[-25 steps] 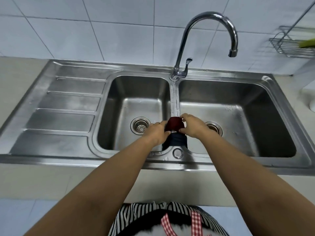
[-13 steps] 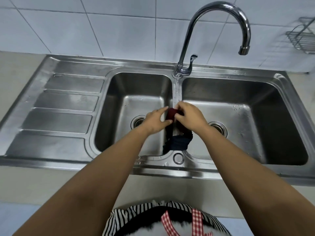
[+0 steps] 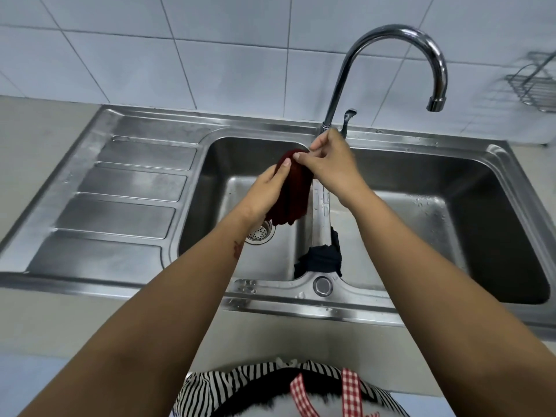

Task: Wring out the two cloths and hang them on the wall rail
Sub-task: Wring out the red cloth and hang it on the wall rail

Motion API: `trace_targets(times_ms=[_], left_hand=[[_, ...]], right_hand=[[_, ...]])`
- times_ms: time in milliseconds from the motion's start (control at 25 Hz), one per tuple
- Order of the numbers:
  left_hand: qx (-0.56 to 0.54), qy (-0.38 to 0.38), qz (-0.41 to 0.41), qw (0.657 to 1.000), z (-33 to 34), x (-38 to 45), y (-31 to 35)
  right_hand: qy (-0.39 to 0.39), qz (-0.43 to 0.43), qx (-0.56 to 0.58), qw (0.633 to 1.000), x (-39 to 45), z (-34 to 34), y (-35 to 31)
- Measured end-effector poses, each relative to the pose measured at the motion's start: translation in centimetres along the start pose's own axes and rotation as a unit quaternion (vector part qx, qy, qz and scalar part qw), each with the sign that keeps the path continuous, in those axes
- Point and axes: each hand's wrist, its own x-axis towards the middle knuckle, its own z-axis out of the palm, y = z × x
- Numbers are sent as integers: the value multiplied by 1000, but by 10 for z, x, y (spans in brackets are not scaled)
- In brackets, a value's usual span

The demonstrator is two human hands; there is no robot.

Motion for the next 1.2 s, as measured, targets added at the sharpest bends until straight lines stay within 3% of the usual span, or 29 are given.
trace_targets(times_ms=[160,280,320,400,480,600,720,800,880,960,1040,1120,1200], left_hand=[[-110,15,-31,993,2,-4,6],[-142,68,-105,982,7,-10,15],[-145,82,-134,977,8,-9,17],[-141,94,-175,970,10,-7,20],[-89,93,-202,971,6,-7,20],[141,31,-195,970,-19,-12,21],[354,27,-128,926,-54,-8,22],[489,71,-84,865,-72,-13,21],[572,21,0,820,-82,-25,12],[557,-22,113,823,-85,-38,3],[502,1,239,831,-84,-42,-1],[495,38,328,804,-79,-41,4],[536,22,370,759,-76,-40,15]], right_hand=[[13,-29,-9,999,-5,10,-8],[-21,73,123,989,-17,20,-2],[-70,150,190,968,-25,26,4],[-206,291,310,882,-43,40,17],[-267,367,364,813,-57,53,20],[-277,386,346,809,-59,56,21],[-298,400,368,785,-54,54,21],[-319,411,411,748,-52,57,16],[-343,401,455,718,-50,59,9],[-397,380,468,692,-50,59,2],[-482,352,442,670,-52,57,-5],[-555,326,412,645,-54,52,-10],[-589,319,380,638,-53,46,-15]])
